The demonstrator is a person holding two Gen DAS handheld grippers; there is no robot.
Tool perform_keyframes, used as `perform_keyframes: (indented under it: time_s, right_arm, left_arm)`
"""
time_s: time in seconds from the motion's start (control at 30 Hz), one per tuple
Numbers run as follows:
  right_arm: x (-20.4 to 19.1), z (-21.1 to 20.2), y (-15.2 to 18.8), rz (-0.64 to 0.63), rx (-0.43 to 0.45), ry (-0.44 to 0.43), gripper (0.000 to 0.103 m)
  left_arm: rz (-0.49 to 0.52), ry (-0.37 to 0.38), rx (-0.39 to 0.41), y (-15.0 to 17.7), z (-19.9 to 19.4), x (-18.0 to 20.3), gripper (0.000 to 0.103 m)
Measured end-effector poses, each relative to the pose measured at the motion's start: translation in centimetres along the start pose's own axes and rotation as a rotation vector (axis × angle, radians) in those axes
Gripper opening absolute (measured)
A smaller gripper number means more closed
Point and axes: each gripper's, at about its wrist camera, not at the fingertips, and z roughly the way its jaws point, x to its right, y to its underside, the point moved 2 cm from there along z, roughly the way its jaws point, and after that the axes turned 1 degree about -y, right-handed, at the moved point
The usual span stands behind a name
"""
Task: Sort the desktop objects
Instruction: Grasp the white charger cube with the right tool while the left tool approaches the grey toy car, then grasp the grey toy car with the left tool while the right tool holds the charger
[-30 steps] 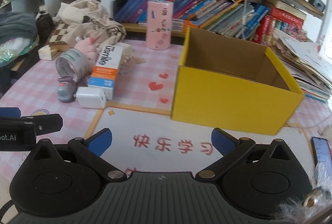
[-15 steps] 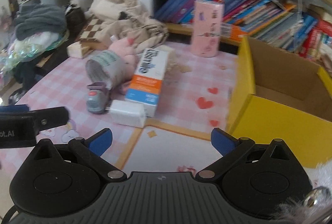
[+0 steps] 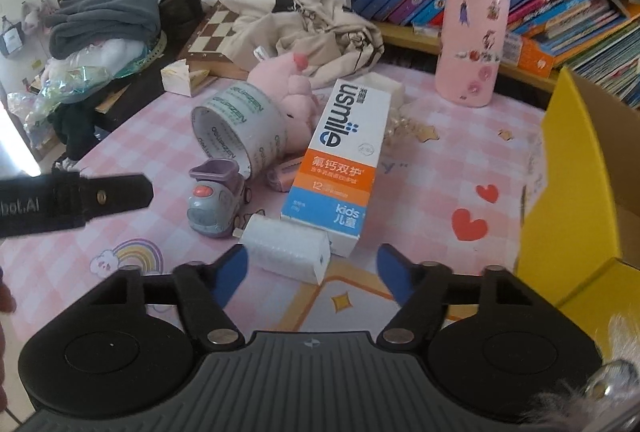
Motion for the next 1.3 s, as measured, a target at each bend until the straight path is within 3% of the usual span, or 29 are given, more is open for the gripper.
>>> perform_keyframes:
  time_s: [0.27, 0.43, 0.67, 0.97, 1.03, 1.17, 1.3]
  right_arm:
    - [-0.2, 3.0, -0.3, 0.046, -0.087, -0.059, 0.06]
    - [0.2, 3.2, -0.2, 0.076, -0.078, -0.081, 0.053]
    - [2.1, 1.2, 0.9, 0.092, -0.096, -0.028, 0.051]
    - [2.6, 0.5, 1.6, 0.08, -0.09, 0.014, 0.053]
    - [2.5, 0.6, 1.5, 0.079, -0.084, 0.014, 0.056]
    - [2.1, 1.1, 1.3, 0.059, -0.082, 0.025, 0.063]
    - [2.1, 1.6, 1.2, 0.062, -0.082, 0.045, 0.059]
  left_arm:
    - [0.029, 0.018, -0.02, 0.1, 1.5, 0.6, 0.102]
    - [0.088, 0.024, -0.021, -0.1, 2.6, 1.7, 0.098]
    - [0.193, 0.012, -0.052, -0.2, 5.3, 3.5, 0.091]
    - [0.3, -0.043, -0.098, 0.3, 8.6, 4.9, 0.065]
    - [0.312, -0.042, -0.107, 0.4, 9.0, 5.0, 0.054]
    - [0.337, -0.037, -0.098, 0.6, 9.3, 5.1, 0.047]
    - [0.346, -0.021, -0.089, 0.7, 9.0, 5.0, 0.043]
